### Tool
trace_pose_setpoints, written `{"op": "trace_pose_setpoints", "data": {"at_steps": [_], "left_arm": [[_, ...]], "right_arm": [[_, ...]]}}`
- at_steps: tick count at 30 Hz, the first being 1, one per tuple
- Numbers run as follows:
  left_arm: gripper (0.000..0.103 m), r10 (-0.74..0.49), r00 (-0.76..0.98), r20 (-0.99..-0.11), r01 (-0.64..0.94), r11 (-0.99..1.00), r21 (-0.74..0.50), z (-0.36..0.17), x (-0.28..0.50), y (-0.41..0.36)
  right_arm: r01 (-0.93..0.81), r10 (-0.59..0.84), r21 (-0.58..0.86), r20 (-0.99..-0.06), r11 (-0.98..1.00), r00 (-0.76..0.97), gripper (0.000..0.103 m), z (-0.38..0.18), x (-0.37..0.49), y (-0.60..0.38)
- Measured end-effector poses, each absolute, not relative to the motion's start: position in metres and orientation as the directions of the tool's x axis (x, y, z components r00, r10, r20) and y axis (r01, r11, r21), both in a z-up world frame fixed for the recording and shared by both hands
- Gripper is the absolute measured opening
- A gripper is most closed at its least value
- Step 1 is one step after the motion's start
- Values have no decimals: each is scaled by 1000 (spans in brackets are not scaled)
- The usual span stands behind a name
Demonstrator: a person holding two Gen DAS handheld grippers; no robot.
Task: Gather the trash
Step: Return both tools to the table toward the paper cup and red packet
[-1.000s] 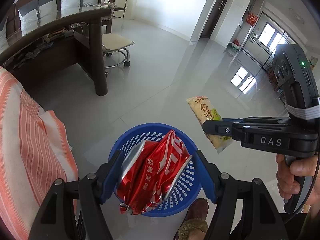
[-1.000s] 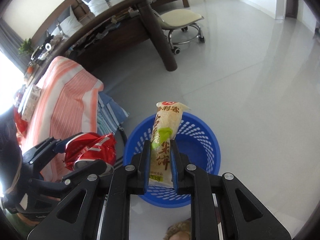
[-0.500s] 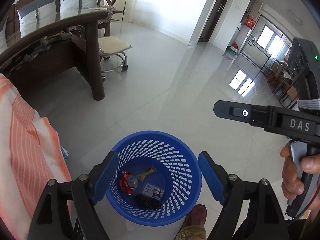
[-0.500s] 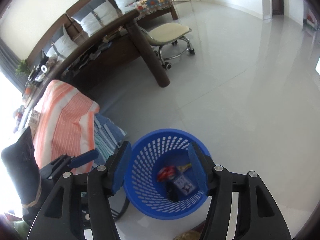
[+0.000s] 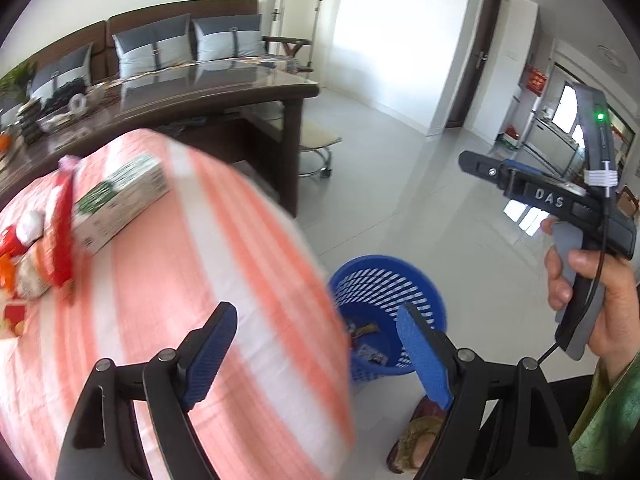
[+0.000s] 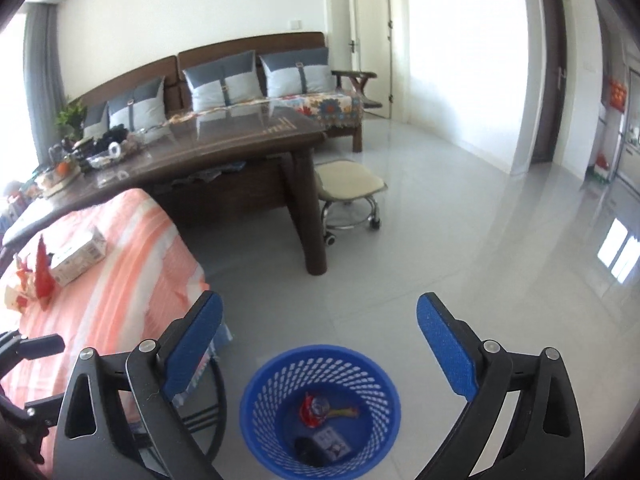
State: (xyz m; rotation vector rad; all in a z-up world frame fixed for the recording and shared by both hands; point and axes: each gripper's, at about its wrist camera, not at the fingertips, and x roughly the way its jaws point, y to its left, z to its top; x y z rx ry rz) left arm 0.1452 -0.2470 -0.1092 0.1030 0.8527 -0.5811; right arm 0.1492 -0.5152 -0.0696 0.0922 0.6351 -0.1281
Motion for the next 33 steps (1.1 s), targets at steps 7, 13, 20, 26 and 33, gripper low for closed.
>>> {"op": "trace_pose_setpoints", "data": {"at_steps": [7,13,20,26,33], "left_arm": [[84,-216,612,-761,324,946,-8,-129,137,-114],[84,-122,623,-773,245,969,44,-138,155,-35],[86,-162,574,-803,236,971,-27,-154,178,12],[91,-170,563,-809,261,965,-21,-156,190,11],[94,-217,539,-814,336,942,-29,-156,194,13]], "right_arm": [[-101,113,55,-621,993,776,99,-83,145,-378],[-310,241,33,-708,950,664,99,-112,140,-258],[-293,211,49,-809,955,549,99,-143,167,-199],[-270,165,8,-808,963,566,103,-148,174,-188],[-265,165,10,-804,964,572,103,-146,174,-186]]}}
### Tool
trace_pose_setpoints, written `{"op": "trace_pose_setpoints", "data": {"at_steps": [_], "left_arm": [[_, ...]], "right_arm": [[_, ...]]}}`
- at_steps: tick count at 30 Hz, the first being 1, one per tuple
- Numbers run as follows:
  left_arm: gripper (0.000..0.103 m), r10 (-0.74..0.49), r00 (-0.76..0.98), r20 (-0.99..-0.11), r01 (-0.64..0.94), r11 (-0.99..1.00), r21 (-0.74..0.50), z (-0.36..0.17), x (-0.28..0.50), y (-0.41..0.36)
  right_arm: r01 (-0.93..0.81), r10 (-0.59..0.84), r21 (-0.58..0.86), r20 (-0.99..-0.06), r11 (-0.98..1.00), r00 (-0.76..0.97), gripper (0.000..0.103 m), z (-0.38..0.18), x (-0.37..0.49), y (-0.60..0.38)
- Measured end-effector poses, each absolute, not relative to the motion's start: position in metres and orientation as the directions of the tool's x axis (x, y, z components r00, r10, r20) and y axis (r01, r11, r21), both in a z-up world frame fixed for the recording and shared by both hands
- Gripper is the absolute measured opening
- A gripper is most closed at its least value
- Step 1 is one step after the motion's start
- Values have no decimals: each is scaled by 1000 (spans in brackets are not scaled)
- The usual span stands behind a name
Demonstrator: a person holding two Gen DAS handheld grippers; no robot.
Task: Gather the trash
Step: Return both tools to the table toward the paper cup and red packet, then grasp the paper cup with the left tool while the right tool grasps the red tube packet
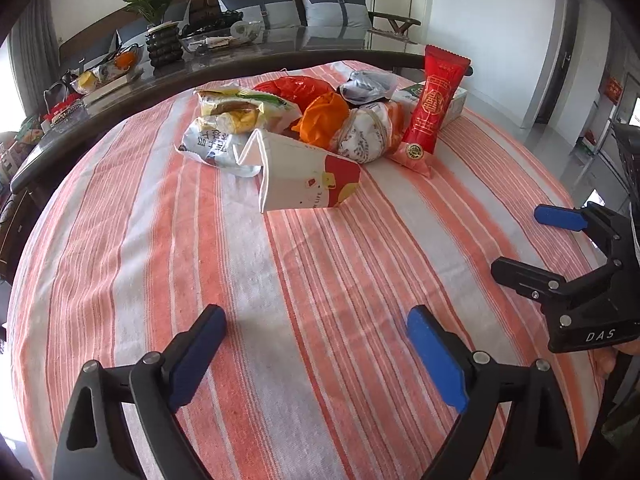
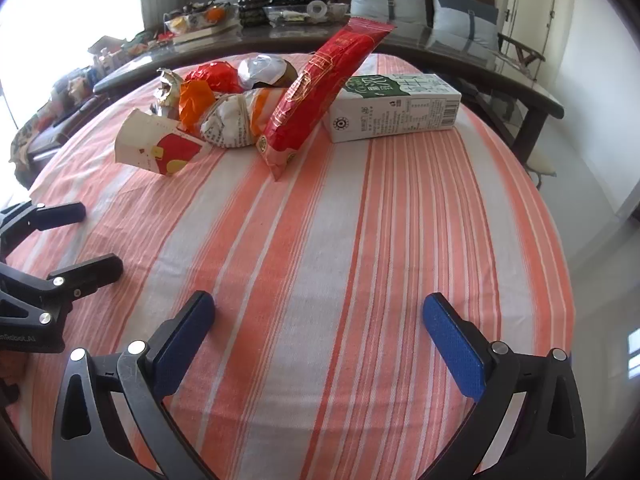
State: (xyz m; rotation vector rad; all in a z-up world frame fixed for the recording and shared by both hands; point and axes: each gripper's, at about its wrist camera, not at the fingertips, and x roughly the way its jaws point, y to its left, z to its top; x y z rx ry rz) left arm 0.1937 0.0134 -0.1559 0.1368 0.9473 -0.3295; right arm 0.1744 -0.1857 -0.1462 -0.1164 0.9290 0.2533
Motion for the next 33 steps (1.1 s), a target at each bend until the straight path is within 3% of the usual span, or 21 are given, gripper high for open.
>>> {"op": "trace_pose_setpoints", "data": {"at_steps": [5,10,15,18,20,21,22,27,33], "left_arm": [[94,-294,575,-763,412,910,-40,-129,208,25],[94,-326,632,-703,493,869,41,-96,240,18],[94,-281,620,-733,570,803,174,-118,264,-2],[94,-304,595,-744,620,763,184,-130,264,-7],[86,-308,582,-753,644,739,196,-135,259,-9],[66,-306,569,-763,653,733,192,-138,257,-10],[55,-301,544,-783,660,729,178,-142,255,-9],[38,-273,545,-793,633,753,176,-149,227,1],[37,-274,569,-775,503,862,65,-144,189,18]], "right_arm": [[-265,166,10,-804,964,571,103,-146,174,-186],[-265,166,10,-804,964,571,103,-146,174,-186],[-265,166,11,-804,964,571,103,-146,174,-187],[-265,166,11,-804,964,571,103,-146,175,-187],[-265,166,11,-804,964,571,103,-147,175,-187],[-265,166,11,-804,964,571,103,-147,175,-187],[-265,167,12,-804,964,571,103,-147,174,-187],[-265,167,12,-803,964,571,103,-147,175,-188],[-265,167,12,-803,964,571,103,-147,175,-188]]}}
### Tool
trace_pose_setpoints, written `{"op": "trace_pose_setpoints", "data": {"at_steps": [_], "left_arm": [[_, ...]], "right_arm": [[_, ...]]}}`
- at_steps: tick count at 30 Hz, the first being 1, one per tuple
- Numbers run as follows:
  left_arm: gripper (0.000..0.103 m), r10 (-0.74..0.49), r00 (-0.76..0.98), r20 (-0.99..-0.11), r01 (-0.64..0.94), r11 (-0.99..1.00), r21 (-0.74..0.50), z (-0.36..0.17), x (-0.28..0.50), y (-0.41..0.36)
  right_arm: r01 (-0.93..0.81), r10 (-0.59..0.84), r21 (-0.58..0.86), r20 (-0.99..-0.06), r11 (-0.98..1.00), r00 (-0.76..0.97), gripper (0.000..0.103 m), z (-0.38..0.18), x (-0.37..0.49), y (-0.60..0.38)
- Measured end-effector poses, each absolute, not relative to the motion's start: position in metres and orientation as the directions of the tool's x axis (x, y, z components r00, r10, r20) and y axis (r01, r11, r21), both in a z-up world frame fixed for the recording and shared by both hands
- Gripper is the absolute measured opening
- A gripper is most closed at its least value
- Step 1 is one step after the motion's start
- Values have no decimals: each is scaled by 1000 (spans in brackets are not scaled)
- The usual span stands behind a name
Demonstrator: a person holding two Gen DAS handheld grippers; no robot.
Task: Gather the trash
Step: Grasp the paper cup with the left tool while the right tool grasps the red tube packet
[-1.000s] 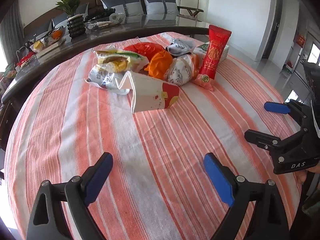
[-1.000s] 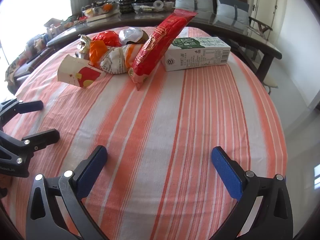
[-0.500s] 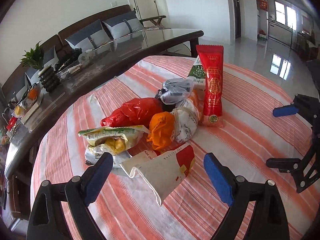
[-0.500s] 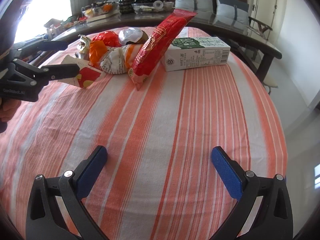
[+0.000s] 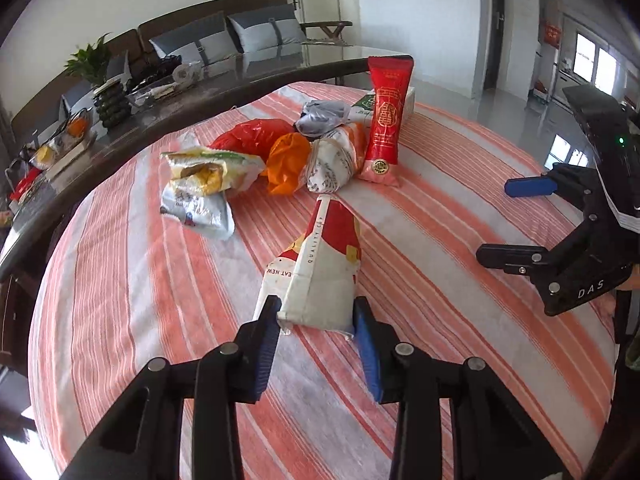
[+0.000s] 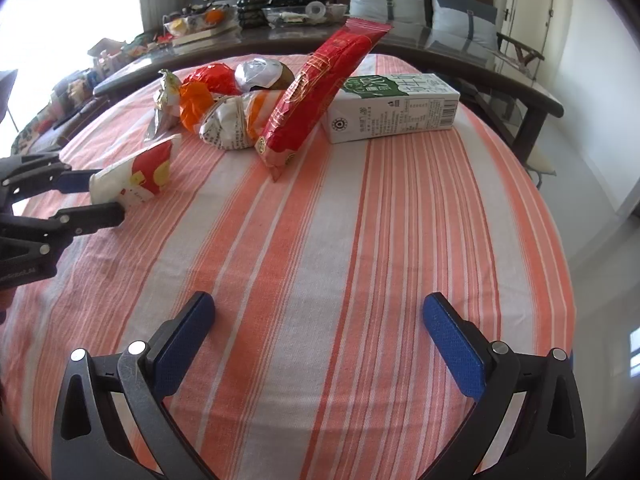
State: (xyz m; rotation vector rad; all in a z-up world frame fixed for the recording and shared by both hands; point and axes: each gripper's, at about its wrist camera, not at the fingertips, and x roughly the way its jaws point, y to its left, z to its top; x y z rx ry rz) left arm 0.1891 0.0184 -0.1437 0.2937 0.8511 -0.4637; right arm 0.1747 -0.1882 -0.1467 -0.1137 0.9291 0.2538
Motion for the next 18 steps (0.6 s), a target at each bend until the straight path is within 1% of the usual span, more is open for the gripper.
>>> {"op": "trace_pose_setpoints", "data": {"at_steps": [3,5,6,7,9,13,18], "left_arm": [[41,-221,593,-775,388,921,34,-146,177,22],[50,-216,585,-782,336,942,-8,-148,174,25],[59,-220,584,-782,325,945,-23,-147,176,26],[71,-213,586,-782,312,950,-25,-148,175,26],[80,-175,586,-791,274,962,-9,-150,175,28],[80,-168,574,-801,227,973,-42,-150,176,43],[83,-153,579,-801,214,976,-31,-152,173,50]], "right_arm": [[-265,167,12,-803,964,571,103,-147,175,-188],[-265,168,13,-803,964,571,103,-147,175,-189],[-265,168,14,-803,964,571,103,-147,175,-189],[-265,169,15,-803,964,571,103,-147,174,-189],[-263,169,16,-803,965,571,103,-147,173,-188],[-263,173,22,-803,965,570,103,-146,173,-188],[-269,184,34,-809,963,558,103,-144,181,-187]]}}
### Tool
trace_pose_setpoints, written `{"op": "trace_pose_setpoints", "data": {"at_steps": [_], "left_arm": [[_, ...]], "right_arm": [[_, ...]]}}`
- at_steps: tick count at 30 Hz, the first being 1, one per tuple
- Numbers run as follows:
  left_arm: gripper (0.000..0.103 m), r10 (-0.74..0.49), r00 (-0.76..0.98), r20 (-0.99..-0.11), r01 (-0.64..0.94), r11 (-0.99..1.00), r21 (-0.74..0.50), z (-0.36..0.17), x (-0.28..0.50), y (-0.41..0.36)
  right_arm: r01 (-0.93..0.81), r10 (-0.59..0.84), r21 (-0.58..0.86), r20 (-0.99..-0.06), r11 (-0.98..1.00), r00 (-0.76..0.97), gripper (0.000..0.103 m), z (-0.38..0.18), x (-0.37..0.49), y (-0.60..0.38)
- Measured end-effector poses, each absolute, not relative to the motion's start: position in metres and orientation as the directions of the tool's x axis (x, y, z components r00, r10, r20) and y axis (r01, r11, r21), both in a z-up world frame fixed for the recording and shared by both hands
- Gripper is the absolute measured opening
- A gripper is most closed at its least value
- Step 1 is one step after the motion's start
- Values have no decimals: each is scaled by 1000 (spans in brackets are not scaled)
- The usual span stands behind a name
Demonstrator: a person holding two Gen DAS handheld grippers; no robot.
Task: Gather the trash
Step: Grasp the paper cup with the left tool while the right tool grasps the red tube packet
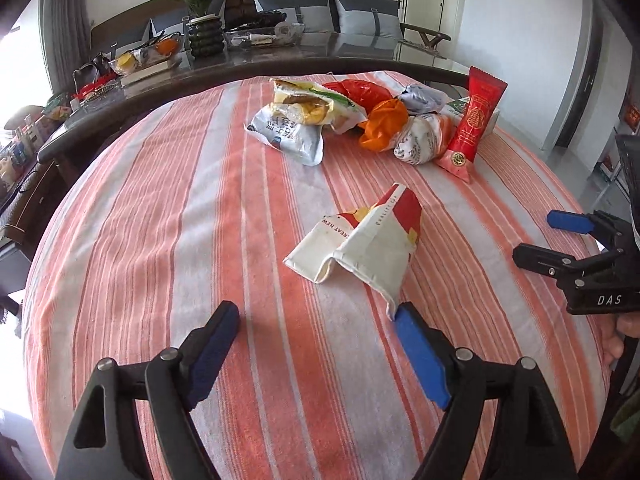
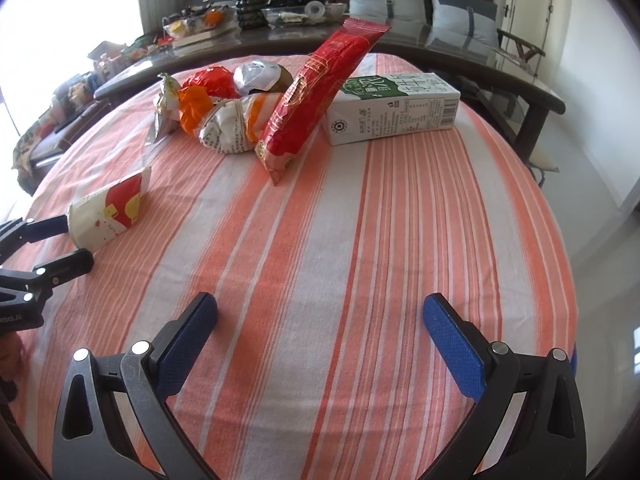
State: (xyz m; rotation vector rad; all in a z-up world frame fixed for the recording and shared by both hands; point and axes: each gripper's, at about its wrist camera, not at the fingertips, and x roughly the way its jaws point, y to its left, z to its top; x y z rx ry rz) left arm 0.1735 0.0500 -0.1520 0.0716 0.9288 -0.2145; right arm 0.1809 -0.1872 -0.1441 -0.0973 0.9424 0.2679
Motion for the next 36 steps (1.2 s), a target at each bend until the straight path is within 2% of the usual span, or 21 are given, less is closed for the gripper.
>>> {"op": "trace_pose_setpoints", "data": {"at_steps": [2,4,9,11,12,13,17,20,23,28,30,36], "left_arm": [[86,-135,580,-804,213,977,-11,-153,173,47],[90,-136,575,-806,197,980,-25,-154,175,50],[91,-134,576,-806,195,980,-24,-154,175,51],[91,-134,576,-807,195,980,-24,-154,177,52],[91,-135,576,-807,195,980,-24,-154,177,52],[91,-135,576,-806,195,980,-24,-154,177,52],[91,-134,576,-806,195,980,-23,-154,176,52],[91,-133,576,-807,196,980,-22,-154,177,52],[91,-134,576,-806,196,980,-23,-154,177,52],[91,-134,576,-806,196,980,-23,-154,177,52],[91,-134,576,-806,196,980,-23,-154,177,52],[91,-134,576,-806,196,980,-23,-154,177,52]], "right_arm": [[-296,213,52,-813,954,542,98,-141,193,-178],[-328,245,72,-813,942,527,83,-138,210,-165],[-260,277,157,-799,953,534,70,-136,264,-150],[-231,271,169,-794,958,544,51,-138,276,-150],[-223,262,163,-793,961,549,33,-138,278,-151],[-220,267,171,-795,960,545,30,-138,277,-154],[-286,302,180,-827,941,474,28,-128,252,-169],[-390,321,184,-891,902,322,28,-119,226,-177],[-503,252,115,-944,857,213,31,-113,198,-174],[-486,222,86,-948,870,230,35,-109,179,-181],[-462,225,79,-937,883,269,41,-108,177,-184],[-403,276,121,-893,907,355,41,-99,178,-198]]}}
